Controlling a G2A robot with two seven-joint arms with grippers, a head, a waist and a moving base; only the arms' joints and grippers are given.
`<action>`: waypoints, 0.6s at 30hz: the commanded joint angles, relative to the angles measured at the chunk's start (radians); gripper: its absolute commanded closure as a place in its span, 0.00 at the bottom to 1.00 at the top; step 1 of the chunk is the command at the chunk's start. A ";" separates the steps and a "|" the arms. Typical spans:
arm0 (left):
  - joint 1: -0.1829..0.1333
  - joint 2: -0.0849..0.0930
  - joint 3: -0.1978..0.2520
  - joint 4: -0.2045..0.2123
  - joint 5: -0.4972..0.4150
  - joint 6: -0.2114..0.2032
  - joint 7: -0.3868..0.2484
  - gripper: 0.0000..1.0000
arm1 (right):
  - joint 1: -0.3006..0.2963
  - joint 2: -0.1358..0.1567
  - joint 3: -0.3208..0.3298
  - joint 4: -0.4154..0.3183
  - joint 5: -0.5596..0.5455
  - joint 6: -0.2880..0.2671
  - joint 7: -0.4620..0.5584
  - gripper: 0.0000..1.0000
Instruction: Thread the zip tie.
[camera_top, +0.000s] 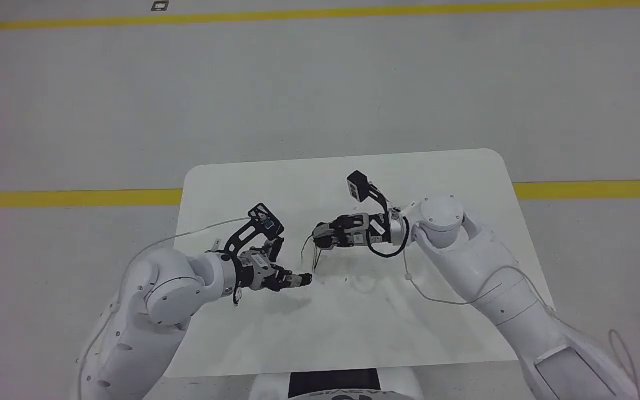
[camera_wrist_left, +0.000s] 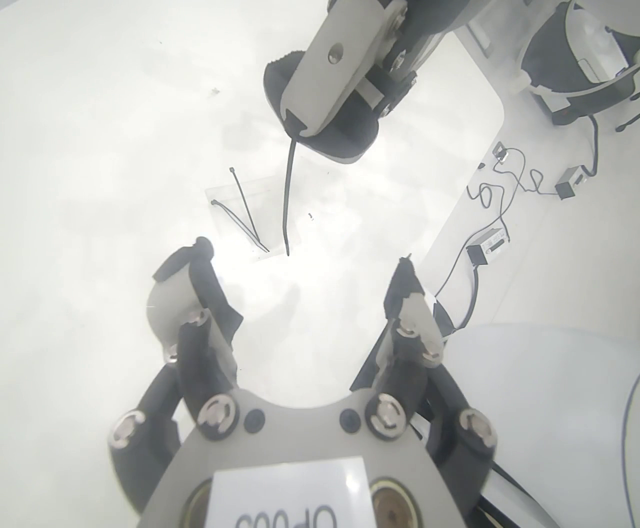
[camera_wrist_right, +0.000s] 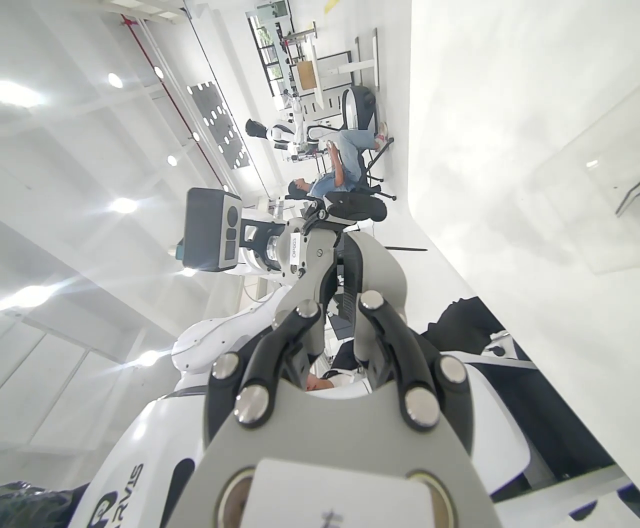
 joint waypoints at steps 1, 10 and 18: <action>0.000 0.000 0.000 0.000 0.000 0.000 0.000 0.00 | 0.000 0.000 0.000 0.000 0.000 0.000 0.000 1.00; -0.022 0.004 -0.039 0.111 -0.294 0.000 0.032 0.00 | -0.034 0.009 0.036 -0.052 -0.021 -0.104 -0.022 1.00; -0.062 0.016 -0.139 0.322 -0.867 0.000 -0.076 0.00 | -0.068 0.016 0.066 -0.096 -0.039 -0.247 -0.030 1.00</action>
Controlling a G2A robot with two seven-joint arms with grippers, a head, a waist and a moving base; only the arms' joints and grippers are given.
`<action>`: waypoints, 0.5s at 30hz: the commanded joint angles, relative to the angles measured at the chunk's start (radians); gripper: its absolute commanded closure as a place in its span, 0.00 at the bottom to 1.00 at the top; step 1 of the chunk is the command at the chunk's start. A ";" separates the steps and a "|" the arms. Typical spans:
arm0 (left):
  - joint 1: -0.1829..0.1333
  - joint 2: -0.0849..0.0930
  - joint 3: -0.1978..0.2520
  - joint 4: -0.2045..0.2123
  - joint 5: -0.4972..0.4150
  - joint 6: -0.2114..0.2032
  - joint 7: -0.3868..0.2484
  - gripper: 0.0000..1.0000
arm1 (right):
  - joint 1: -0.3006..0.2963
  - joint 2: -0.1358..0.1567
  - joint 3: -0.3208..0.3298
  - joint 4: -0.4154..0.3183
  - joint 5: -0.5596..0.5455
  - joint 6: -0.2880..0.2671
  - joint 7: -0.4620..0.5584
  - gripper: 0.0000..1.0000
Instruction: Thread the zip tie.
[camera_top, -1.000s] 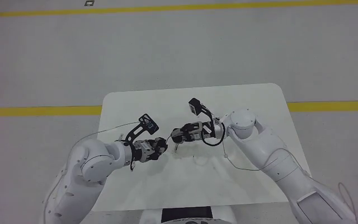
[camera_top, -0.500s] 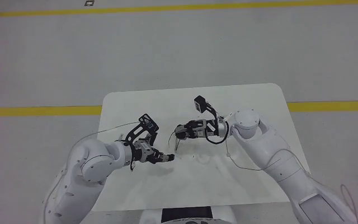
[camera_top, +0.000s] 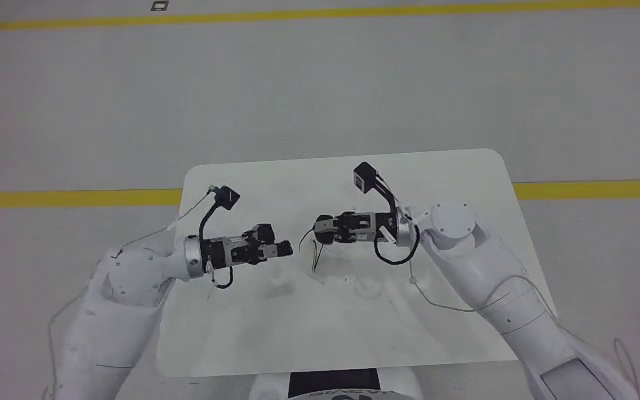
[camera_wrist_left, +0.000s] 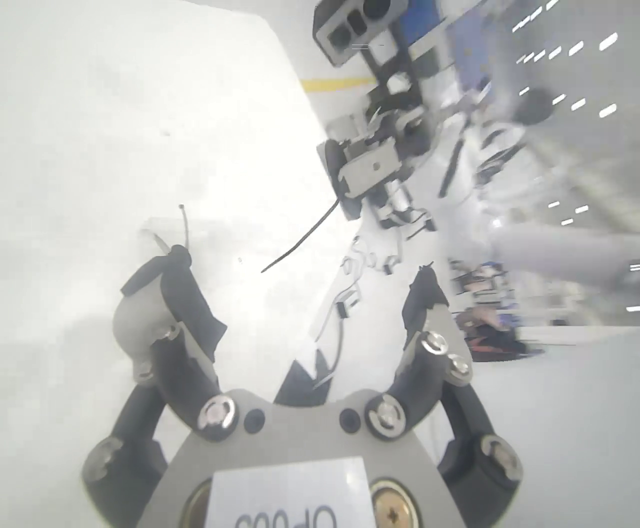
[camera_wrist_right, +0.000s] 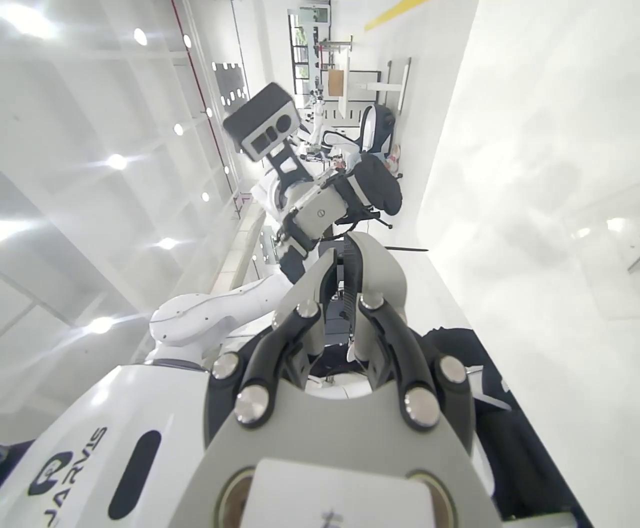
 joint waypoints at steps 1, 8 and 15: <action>-0.008 -0.002 -0.010 0.065 -0.152 0.000 -0.054 0.00 | -0.001 -0.001 0.000 -0.002 -0.006 -0.035 -0.010 1.00; -0.048 -0.011 0.002 0.155 -0.239 0.000 -0.139 0.00 | 0.000 -0.007 -0.011 -0.003 -0.006 -0.094 -0.030 1.00; -0.056 -0.014 0.022 0.199 -0.264 0.018 -0.102 0.00 | -0.012 -0.008 -0.012 -0.015 -0.014 -0.105 -0.064 1.00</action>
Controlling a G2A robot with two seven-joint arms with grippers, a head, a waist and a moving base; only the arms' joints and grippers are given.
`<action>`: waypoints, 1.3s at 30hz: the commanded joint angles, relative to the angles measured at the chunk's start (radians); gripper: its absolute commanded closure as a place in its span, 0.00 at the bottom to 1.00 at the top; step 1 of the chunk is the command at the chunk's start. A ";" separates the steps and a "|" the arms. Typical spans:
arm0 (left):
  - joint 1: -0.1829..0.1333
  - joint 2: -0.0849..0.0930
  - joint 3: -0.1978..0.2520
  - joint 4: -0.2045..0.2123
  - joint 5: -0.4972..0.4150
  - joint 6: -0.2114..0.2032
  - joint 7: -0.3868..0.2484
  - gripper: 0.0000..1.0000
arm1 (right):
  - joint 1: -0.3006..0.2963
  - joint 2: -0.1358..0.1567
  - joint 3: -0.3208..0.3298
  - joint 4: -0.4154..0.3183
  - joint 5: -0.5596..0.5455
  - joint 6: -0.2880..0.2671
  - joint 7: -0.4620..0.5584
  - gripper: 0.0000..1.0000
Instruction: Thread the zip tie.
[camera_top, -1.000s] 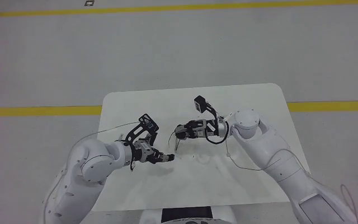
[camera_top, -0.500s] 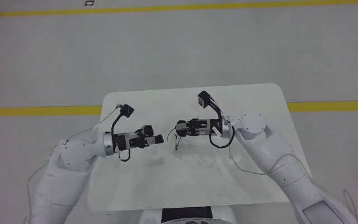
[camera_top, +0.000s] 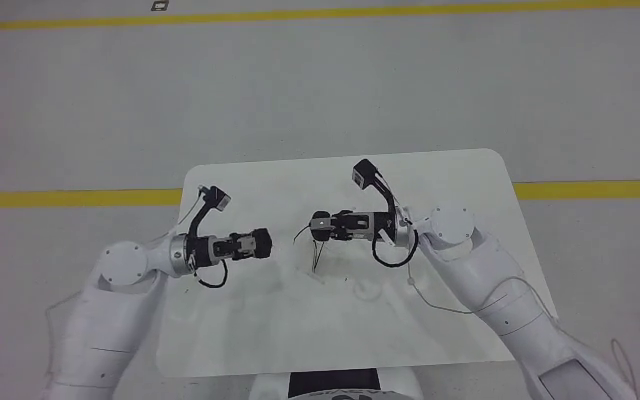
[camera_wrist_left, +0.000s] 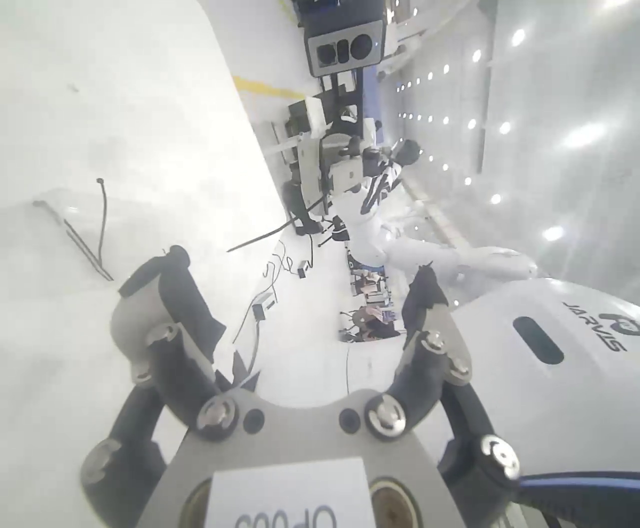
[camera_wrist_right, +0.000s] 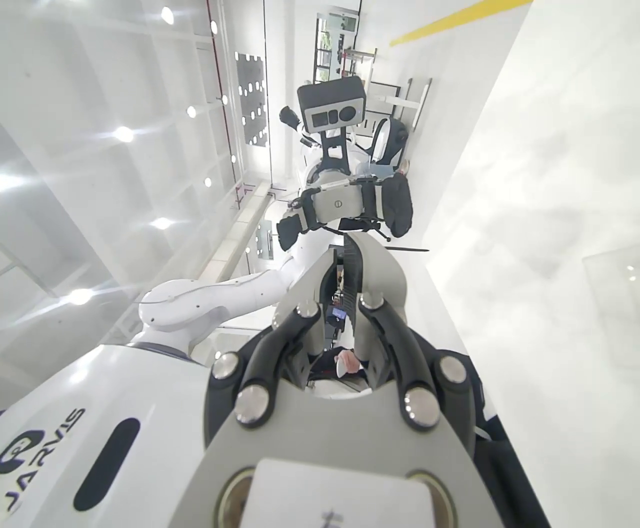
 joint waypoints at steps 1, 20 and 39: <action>-0.009 -0.002 0.017 0.038 -0.033 0.004 0.020 0.00 | -0.013 -0.002 -0.001 -0.014 0.011 -0.027 -0.026 1.00; -0.138 -0.036 0.196 0.284 -0.510 -0.016 -0.165 0.00 | 0.038 -0.065 -0.070 0.062 0.190 -0.195 -0.035 1.00; -0.142 -0.047 0.254 0.266 -0.633 -0.005 -0.165 0.00 | 0.019 -0.087 -0.093 0.065 0.249 -0.175 -0.109 1.00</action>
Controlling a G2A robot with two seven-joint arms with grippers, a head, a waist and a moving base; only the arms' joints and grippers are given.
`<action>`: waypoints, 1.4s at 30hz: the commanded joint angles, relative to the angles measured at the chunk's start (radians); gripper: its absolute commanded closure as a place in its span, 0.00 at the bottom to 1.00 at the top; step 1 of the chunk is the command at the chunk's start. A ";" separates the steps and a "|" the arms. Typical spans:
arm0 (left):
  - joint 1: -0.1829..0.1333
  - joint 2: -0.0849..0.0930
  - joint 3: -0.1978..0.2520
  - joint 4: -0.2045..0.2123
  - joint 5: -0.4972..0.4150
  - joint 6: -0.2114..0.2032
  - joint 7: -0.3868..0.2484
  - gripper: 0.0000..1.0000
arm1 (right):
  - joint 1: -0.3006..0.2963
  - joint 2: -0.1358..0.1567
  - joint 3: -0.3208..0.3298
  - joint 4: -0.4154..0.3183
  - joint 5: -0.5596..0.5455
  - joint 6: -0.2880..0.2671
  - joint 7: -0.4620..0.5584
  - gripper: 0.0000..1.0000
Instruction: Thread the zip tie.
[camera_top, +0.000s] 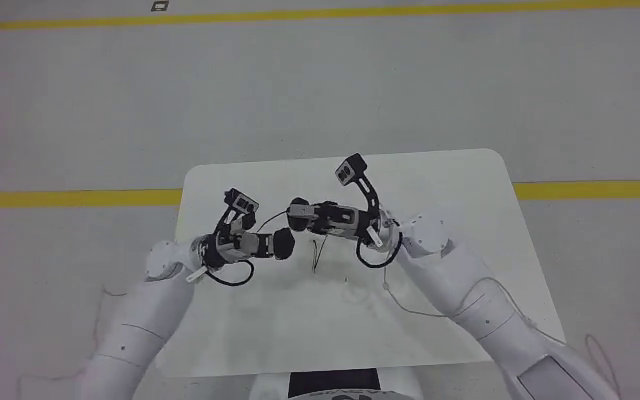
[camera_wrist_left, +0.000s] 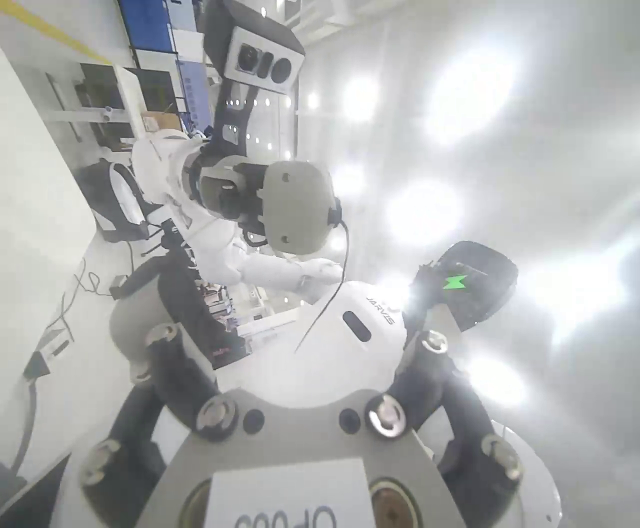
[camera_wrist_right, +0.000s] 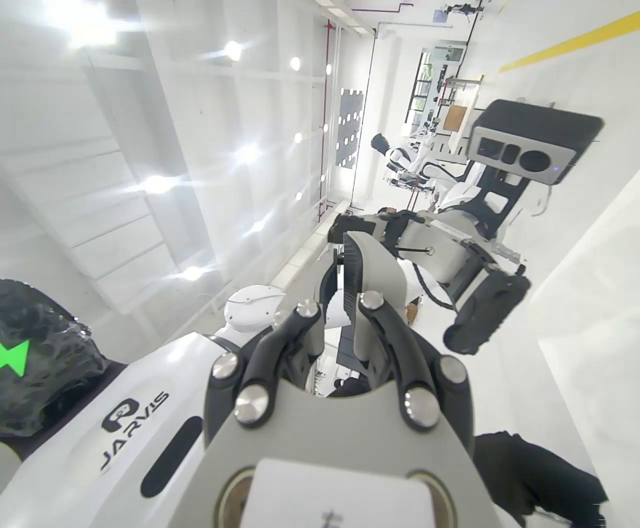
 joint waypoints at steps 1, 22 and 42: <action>0.000 0.000 -0.001 0.000 0.001 0.009 0.000 0.00 | 0.000 0.000 0.001 0.000 -0.001 -0.001 0.003 1.00; 0.010 -0.005 0.013 -0.025 0.005 0.023 0.045 0.55 | -0.034 0.001 0.018 -0.046 -0.083 0.070 0.007 1.00; 0.018 0.008 -0.023 -0.023 0.122 0.009 0.109 0.81 | -0.057 0.025 0.076 -0.089 -0.220 0.204 0.050 1.00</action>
